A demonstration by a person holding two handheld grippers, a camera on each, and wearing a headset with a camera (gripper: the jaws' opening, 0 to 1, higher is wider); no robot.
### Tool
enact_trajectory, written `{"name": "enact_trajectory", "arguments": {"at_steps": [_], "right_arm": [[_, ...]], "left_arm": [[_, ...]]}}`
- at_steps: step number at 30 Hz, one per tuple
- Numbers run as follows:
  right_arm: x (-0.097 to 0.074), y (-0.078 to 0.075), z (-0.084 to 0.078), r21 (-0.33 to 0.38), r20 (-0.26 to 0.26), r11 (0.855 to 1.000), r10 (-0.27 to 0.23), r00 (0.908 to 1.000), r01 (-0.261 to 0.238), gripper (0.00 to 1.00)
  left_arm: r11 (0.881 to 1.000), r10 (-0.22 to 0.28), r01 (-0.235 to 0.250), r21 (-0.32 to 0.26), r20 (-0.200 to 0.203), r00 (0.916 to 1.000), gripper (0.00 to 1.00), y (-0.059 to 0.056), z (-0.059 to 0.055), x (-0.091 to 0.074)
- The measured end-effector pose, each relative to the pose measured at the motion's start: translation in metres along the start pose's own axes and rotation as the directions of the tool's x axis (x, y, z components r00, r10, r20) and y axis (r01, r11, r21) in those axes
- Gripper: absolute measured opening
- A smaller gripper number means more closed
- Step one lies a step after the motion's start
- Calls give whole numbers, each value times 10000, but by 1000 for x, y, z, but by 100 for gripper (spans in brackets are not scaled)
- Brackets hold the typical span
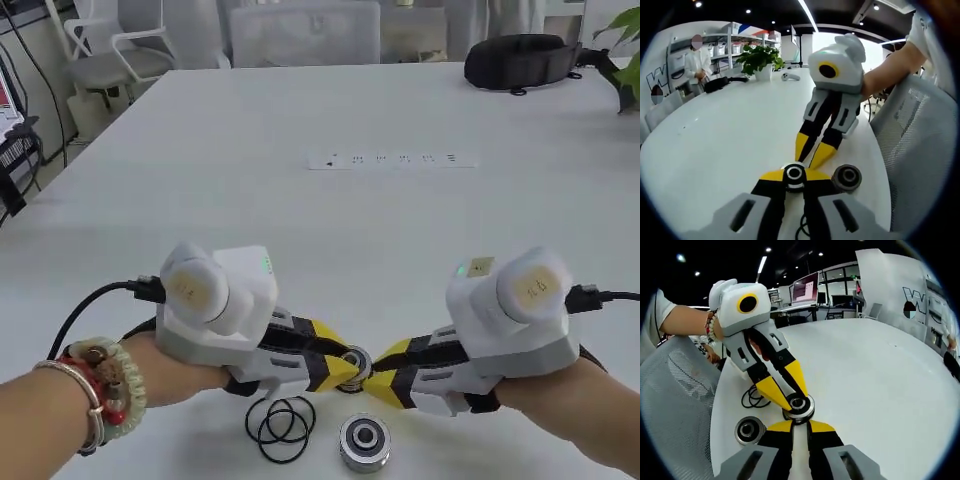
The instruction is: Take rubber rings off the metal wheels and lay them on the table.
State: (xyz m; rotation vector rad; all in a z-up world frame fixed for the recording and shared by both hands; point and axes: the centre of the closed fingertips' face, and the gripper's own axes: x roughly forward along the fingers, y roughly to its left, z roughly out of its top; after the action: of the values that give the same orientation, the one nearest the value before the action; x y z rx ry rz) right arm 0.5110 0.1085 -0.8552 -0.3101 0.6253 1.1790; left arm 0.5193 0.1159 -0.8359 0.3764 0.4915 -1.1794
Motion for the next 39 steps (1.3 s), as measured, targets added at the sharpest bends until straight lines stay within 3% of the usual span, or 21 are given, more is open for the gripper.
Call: {"name": "enact_trajectory", "arguments": {"at_steps": [8,10,13,15,21,23,24,25,27,31,33,39], "right_arm": [[0,-6,1,497,18,9985,-238,9997,237,0],[-1,-8,1,920,88,9955,-246,9997,237,0],[-4,-9,1,2256,380,9742,-58,9993,-29,0],[-5,-10,1,2770,489,9608,6,9988,-141,0],[-7,-12,1,3229,674,9461,23,9977,-240,0],[-10,-16,11,3633,1279,9310,-135,9917,-342,0],[-13,-14,16,3994,1551,9145,19,9879,-644,0],[-14,-10,10,4311,1203,8986,331,9922,-822,0],[-13,-13,11,3738,1224,9262,40,9925,-499,0],[-10,-10,14,3655,1005,9300,25,9949,-393,0],[-10,-9,14,3308,790,9434,-43,9969,-222,0],[-10,-5,15,3359,754,9415,36,9971,-288,0]], "left_arm": [[9999,-17,18,-127,86,10000,7,0,0,0],[9999,-6,7,-121,107,9999,7,0,0,0],[9999,2,0,-111,134,9999,7,-1,1,0],[10000,-4,6,-99,155,9999,7,-1,1,0],[9999,-25,28,-138,243,9997,7,0,1,0],[9997,-44,51,-226,309,9995,7,0,0,-1],[9996,-51,59,-258,329,9994,7,0,0,-1],[9995,-52,62,-296,360,9993,7,0,0,-1],[9998,-55,62,-214,305,9995,7,-1,0,-1],[10000,37,-37,17,294,9996,7,-1,0,0],[10000,56,-58,44,278,9996,7,-1,0,0],[9998,-25,18,186,348,9994,7,-1,0,0]]}}
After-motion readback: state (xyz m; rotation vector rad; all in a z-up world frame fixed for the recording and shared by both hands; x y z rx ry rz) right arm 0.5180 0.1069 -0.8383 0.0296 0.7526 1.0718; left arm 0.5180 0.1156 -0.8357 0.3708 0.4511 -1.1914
